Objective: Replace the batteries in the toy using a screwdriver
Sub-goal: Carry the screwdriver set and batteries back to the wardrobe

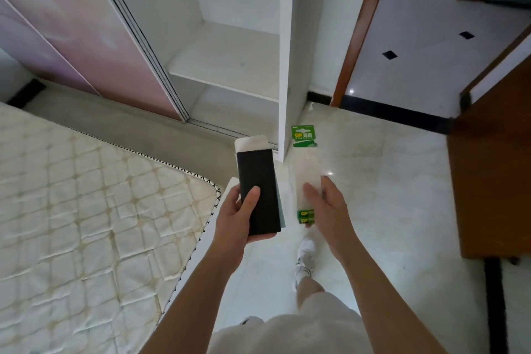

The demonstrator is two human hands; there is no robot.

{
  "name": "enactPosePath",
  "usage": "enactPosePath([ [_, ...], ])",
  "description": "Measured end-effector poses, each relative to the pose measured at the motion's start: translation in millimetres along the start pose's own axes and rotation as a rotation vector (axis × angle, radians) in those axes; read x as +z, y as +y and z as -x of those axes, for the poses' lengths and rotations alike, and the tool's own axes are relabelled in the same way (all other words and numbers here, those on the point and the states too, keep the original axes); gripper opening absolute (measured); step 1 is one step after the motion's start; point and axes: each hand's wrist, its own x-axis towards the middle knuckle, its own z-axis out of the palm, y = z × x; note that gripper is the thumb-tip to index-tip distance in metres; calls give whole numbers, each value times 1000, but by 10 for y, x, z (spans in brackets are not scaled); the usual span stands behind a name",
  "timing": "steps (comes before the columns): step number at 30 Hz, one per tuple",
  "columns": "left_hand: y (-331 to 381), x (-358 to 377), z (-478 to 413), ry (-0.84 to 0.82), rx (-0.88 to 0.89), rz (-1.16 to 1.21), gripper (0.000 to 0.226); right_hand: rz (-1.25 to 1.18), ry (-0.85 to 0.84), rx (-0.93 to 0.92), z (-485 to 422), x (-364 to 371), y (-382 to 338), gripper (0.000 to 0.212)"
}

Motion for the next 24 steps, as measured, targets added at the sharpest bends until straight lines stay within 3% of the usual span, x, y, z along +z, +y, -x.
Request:
enactPosePath([
  [6, 574, 556, -804, 101, 8, 42, 24, 42, -106, -25, -1112, -267, -437, 13],
  [11, 880, 801, -1287, 151, 36, 91, 15, 44, -185, -25, -1720, -299, -646, 10],
  [24, 1256, 609, -2037, 358, 28, 187, 19, 95, -387, -27, -2871, 142, -990, 4],
])
